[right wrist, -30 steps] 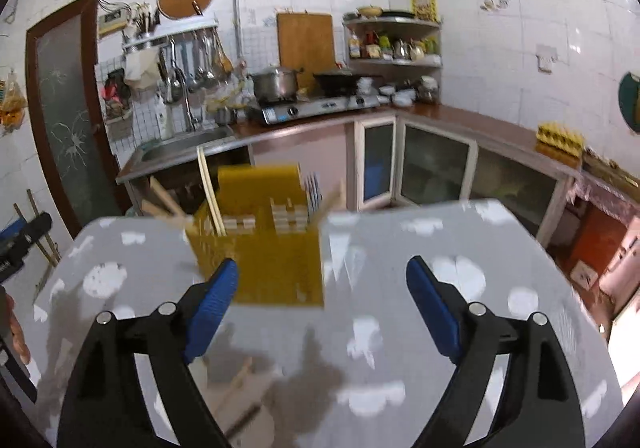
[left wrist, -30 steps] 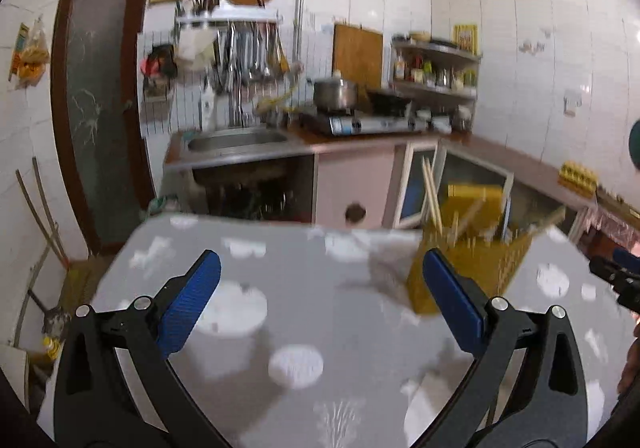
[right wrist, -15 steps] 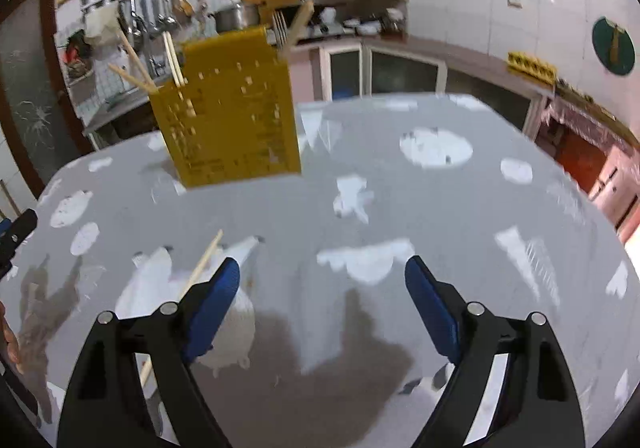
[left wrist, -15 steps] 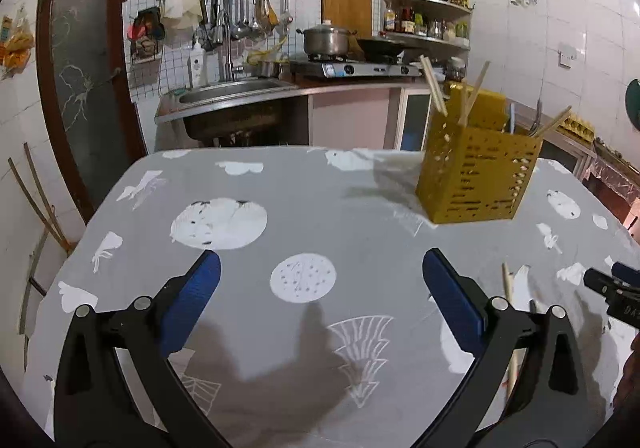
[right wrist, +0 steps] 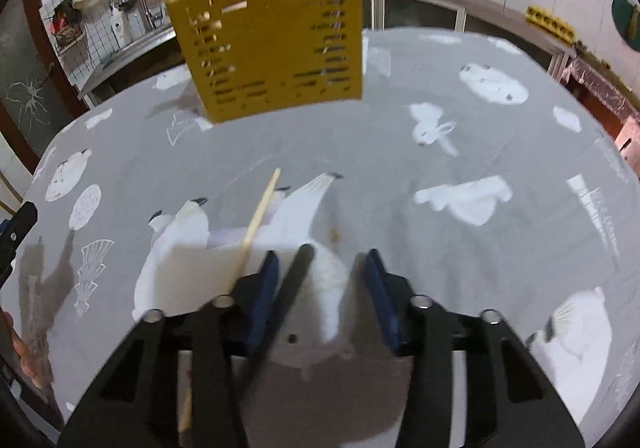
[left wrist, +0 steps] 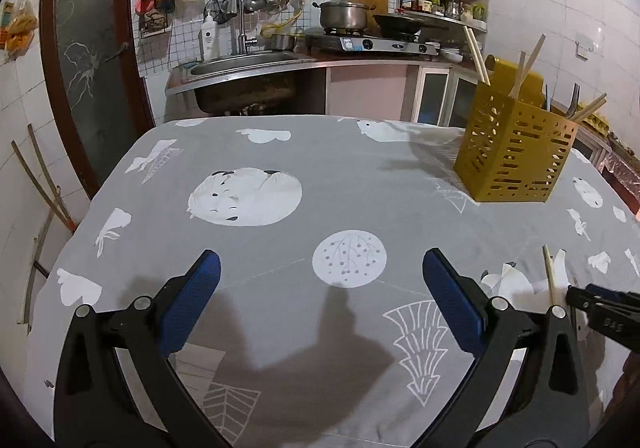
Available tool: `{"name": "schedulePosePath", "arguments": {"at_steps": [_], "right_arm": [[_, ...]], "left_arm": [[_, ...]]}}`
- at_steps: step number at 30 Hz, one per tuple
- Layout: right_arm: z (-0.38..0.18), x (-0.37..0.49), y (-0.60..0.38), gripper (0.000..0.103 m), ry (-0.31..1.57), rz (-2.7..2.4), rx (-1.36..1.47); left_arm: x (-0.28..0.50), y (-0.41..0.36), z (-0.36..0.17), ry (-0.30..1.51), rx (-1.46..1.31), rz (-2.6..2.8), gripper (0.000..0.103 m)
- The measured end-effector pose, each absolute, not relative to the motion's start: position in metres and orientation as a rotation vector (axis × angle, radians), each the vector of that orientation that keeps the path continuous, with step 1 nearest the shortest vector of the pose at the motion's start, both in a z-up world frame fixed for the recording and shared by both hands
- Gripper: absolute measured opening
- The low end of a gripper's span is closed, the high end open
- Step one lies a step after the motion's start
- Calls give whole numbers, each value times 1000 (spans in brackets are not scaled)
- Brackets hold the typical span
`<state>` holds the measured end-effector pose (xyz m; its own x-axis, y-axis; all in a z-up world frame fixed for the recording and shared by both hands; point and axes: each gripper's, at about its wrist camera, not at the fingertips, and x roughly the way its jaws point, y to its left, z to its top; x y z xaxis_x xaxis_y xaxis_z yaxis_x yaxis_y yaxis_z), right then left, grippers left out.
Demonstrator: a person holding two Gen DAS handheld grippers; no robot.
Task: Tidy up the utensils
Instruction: 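Grasp the silver fork with the right tool while the left tool grasps a chopstick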
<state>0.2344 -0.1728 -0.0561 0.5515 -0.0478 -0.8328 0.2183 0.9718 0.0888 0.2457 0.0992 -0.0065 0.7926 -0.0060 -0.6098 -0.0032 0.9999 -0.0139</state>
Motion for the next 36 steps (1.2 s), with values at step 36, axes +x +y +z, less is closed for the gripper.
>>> {"name": "schedulePosePath", "arguments": {"at_steps": [36], "right_arm": [[-60,239,-300,10,964,-90,181]], "left_arm": [[271,-102,-48,897,167,-298,69]]}}
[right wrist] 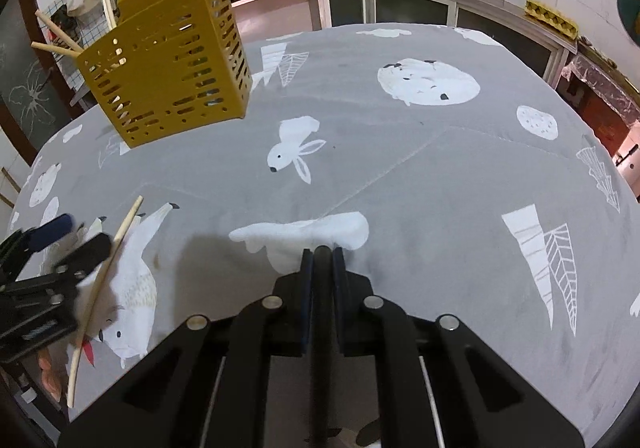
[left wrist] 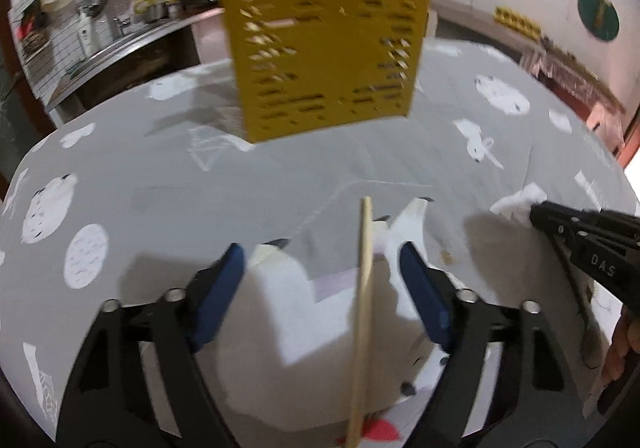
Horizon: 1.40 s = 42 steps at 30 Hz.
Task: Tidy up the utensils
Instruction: 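Grasp the silver fork with the right tool while the left tool grasps a chopstick, then lift the fork and chopstick up over the yellow holder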
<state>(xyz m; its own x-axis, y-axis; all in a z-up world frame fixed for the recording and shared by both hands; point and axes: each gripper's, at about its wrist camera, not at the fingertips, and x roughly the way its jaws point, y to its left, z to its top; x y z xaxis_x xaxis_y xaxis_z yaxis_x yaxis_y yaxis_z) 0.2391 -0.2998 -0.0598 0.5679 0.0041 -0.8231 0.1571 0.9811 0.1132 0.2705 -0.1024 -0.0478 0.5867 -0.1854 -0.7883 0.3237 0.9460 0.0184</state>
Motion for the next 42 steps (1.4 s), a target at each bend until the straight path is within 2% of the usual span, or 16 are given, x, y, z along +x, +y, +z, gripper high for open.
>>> {"name": "schedulePosePath", "arguments": {"at_steps": [3,5,8,10,15,22,33,42], "right_arm": [[-60,243,-302,10,978,-77,188],[-60,246,-303,10,989,-69,195],[-59,252,-303,10,1002,-57,186],[-59,254,-303,10,1002,-48,184],[-57,255,-301,10,982,-30,188],[-40,251,-295,10,910,-13,215],[2,230,-279,10,677,41,251],[34,206,-269,10,477,55,203]], "left_arm": [[279,-112,-55,945,166,-326,56],[282,-115,-56,947,171,-327,53],[289,-120,-56,955,161,-341,39],[293,-120,-54,965,150,-348,22],[297,-119,-53,974,137,-363,6],[293,-104,-39,904,100,-342,4],[252,-55,31,615,17,-267,4],[217,-24,61,452,-8,-224,4]]}}
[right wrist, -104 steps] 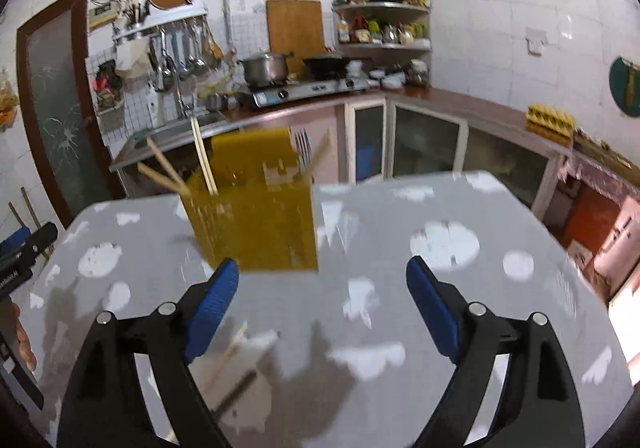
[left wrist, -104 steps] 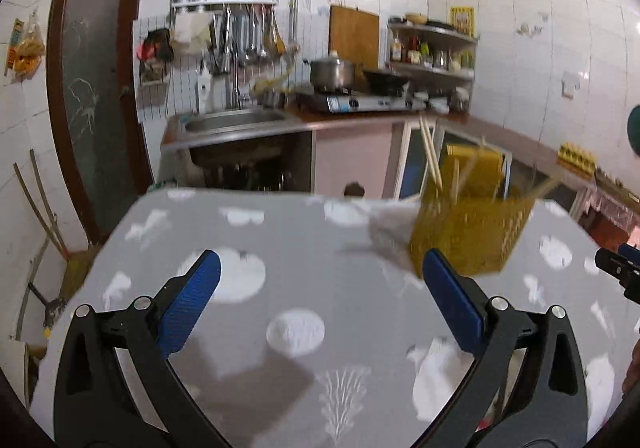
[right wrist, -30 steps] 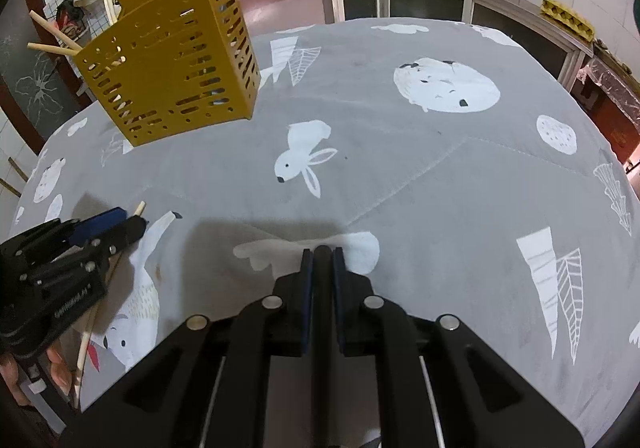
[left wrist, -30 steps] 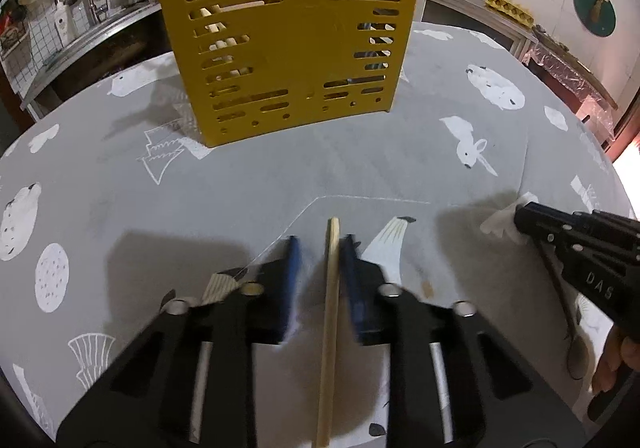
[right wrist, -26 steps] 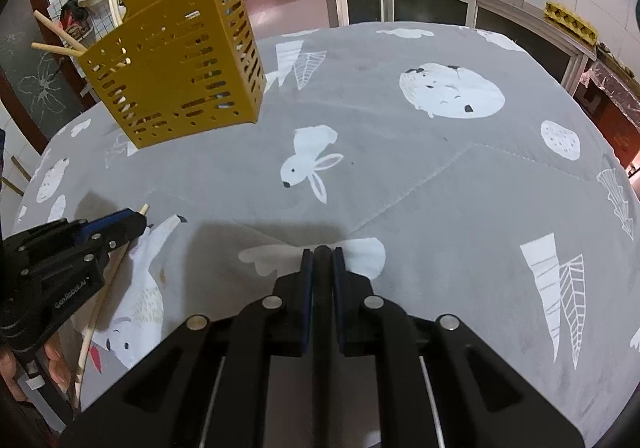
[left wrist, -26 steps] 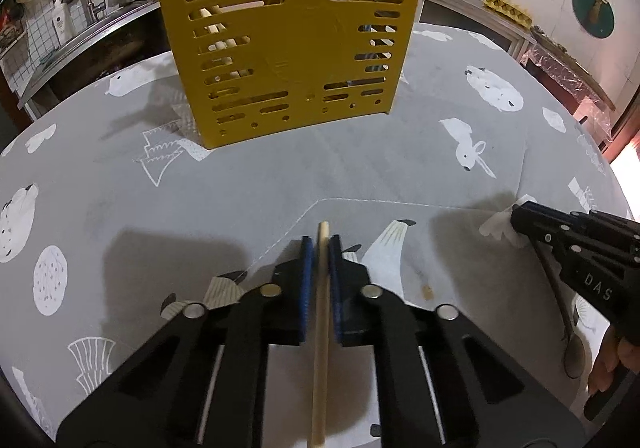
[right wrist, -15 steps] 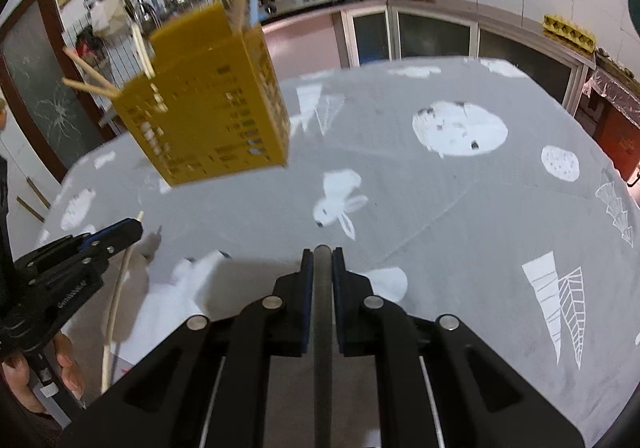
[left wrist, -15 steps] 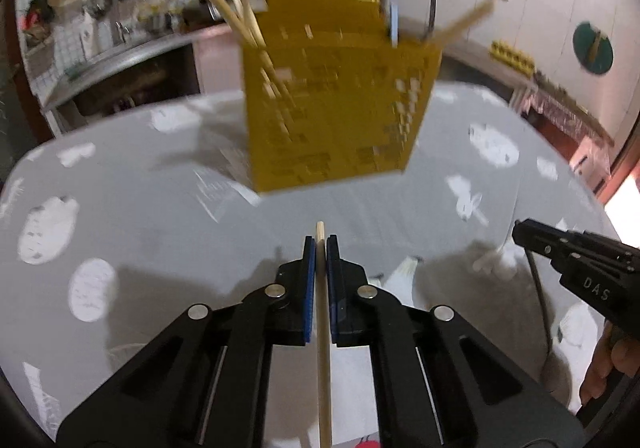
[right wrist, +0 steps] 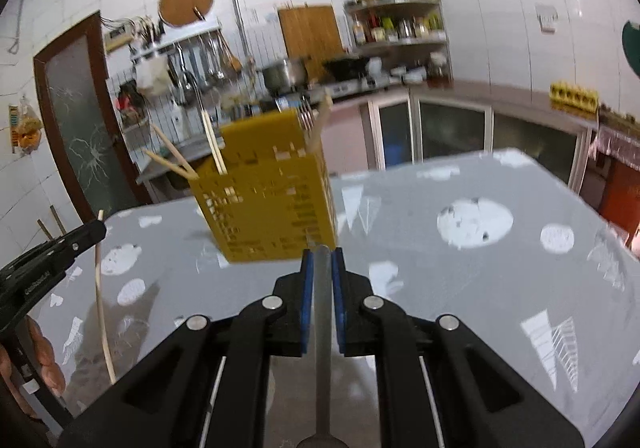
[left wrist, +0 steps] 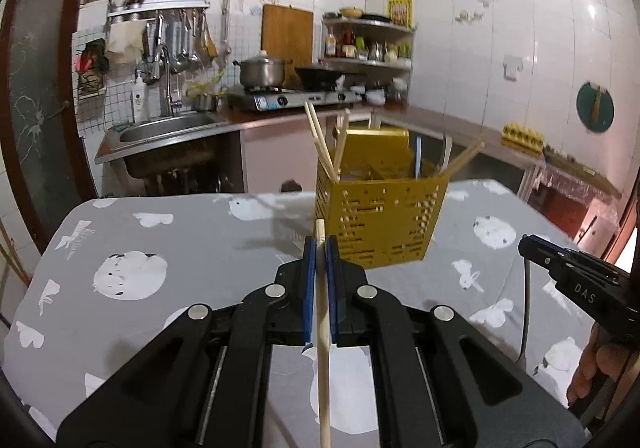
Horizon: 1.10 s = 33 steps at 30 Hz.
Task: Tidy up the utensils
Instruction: 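Lift the fork and chopstick up over the yellow holder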
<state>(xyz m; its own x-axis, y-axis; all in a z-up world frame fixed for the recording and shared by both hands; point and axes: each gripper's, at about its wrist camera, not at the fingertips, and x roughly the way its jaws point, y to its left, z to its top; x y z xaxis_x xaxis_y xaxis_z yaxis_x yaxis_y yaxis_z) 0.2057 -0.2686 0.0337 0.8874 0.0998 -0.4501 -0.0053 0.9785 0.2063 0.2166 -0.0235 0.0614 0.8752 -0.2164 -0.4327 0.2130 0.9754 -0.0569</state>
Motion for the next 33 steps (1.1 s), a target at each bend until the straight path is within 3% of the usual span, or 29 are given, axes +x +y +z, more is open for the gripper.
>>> {"name": "schedulePosePath", "arguments": {"at_steps": [18,33], "right_arm": [[68,184,-260,10,253,63,169],[114,225,-250,10,174,98,143]], "left_arm": [[184,-7,97,239,-78,-204,4],[216,-17,158,166,-105,-259,4]]}}
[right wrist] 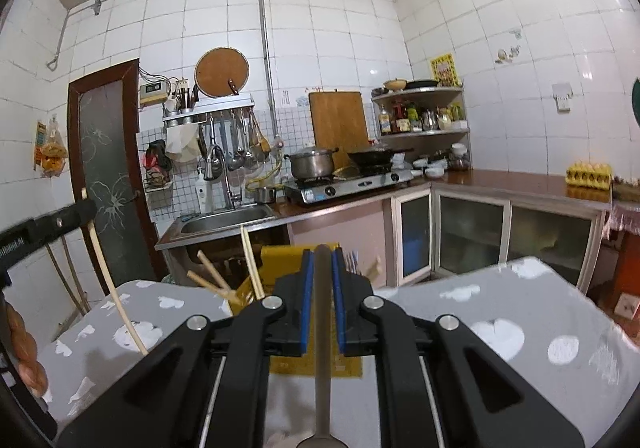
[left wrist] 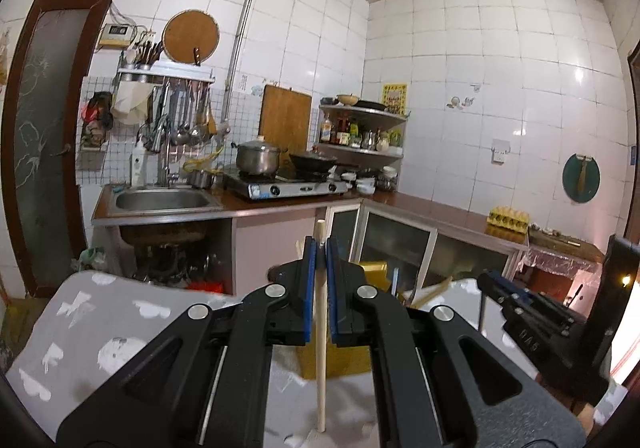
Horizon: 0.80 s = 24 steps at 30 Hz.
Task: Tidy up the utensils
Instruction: 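Lift the fork and chopstick up over the yellow holder, then open both tools to drop the fork and chopstick into the holder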
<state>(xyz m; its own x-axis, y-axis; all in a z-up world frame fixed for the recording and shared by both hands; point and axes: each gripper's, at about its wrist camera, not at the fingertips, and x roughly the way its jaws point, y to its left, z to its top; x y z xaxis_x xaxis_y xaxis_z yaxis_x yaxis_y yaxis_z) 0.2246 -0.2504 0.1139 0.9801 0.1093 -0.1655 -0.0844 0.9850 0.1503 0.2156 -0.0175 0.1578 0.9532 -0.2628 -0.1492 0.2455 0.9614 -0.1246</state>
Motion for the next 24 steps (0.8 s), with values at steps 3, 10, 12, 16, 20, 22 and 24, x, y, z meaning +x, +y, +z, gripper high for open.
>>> {"name": "schedulePosePath", "arguments": {"at_steps": [3,10,12,16,20,22,24], "right_arm": [[130,237,-252,10,144,95,144],[169,291,-257,10,83,77,159],[174,307,-256,10,60,65,156],[174,340,-250,10,29,44,156],[152,368,-242,10,25,38,152],[142,375,-238,10,28,48,166],[131,380,-234,10,20,45,158]], "left_arm": [[225,-27,177,141,-118,-279,4],[267,-61,217,91,-96,-292,4],[283,-67,222,82,-96,-281,4],[318,-77,216,77,-81,-246,4],[350,-78,193,108,-100,-235,4],[360,-78,180,117,-92,-232,4],[367,-76,165,129,-82,-219,4]]}}
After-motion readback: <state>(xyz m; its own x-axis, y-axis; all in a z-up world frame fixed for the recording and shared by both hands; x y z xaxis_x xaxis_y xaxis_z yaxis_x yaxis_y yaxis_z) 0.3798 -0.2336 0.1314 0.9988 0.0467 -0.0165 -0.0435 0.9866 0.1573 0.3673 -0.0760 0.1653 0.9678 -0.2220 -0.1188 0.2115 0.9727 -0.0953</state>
